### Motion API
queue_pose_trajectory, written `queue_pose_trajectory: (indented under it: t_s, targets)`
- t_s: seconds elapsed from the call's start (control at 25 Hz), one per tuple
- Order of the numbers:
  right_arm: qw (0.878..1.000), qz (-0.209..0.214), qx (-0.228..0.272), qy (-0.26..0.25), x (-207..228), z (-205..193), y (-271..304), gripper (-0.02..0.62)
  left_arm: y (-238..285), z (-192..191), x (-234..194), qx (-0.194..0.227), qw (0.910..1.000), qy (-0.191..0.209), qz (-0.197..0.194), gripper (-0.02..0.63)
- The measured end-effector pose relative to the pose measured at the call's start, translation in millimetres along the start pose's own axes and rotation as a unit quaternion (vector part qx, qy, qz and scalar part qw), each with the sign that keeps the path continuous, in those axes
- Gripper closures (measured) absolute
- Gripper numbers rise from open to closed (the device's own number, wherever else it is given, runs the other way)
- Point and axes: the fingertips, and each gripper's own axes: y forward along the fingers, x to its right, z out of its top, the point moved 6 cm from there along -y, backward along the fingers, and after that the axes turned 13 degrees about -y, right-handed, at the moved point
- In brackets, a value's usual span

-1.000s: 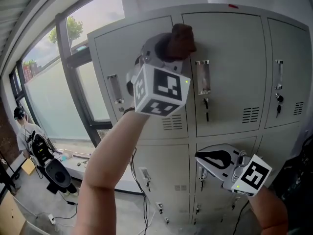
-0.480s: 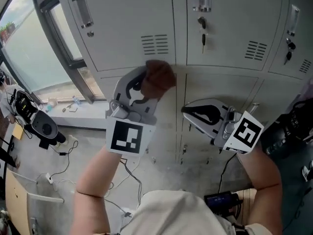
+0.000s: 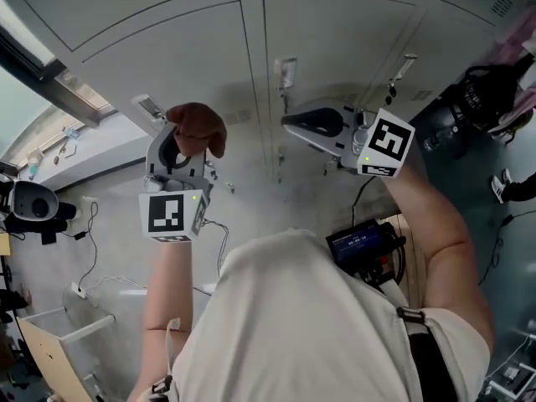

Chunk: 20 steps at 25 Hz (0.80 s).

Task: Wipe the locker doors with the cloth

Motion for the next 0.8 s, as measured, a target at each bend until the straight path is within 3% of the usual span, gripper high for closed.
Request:
queue_pose_trajectory:
  t_s: [0.16, 0.32, 0.8]
  targets:
    - [0.999, -0.004, -0.005, 0.046, -12, -36, -4, 0.577, -3, -35, -9, -0.030, 0.9992, -0.028, 0.000, 0.538]
    - [0.997, -0.020, -0.004, 0.071, -19, -46, -8, 0.577, -1, -61, -4, -0.055, 0.9971, -0.050, -0.016, 0.538]
    - [0.995, -0.053, -0.002, 0.084, -6, -39, -13, 0.577, 7, -74, -2, -0.079, 0.9949, -0.051, -0.036, 0.538]
